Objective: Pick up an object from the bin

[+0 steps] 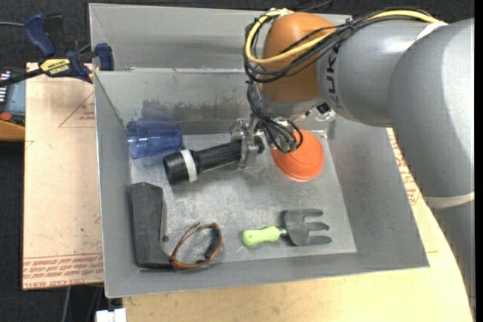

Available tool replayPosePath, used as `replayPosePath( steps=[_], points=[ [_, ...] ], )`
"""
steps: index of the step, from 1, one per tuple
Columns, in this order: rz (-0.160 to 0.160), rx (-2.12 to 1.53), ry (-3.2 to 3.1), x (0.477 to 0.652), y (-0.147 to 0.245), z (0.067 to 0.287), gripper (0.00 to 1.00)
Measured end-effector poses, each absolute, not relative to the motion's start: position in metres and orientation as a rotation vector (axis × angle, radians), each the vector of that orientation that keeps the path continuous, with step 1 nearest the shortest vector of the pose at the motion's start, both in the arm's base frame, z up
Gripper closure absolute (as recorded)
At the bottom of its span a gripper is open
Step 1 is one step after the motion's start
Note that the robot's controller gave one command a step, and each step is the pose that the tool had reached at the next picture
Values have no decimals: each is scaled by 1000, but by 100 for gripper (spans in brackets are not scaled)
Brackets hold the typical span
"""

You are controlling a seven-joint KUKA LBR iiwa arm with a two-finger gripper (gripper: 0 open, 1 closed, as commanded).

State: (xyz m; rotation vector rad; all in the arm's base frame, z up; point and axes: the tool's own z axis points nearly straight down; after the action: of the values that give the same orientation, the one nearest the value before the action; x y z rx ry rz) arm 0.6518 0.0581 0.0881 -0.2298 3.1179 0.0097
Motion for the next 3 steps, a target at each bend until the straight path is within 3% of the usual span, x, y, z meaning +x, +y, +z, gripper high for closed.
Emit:
replayPosePath(
  steps=[3],
  points=[
    [10, -230, 3113, 653, 59, 151, 100]
  ],
)
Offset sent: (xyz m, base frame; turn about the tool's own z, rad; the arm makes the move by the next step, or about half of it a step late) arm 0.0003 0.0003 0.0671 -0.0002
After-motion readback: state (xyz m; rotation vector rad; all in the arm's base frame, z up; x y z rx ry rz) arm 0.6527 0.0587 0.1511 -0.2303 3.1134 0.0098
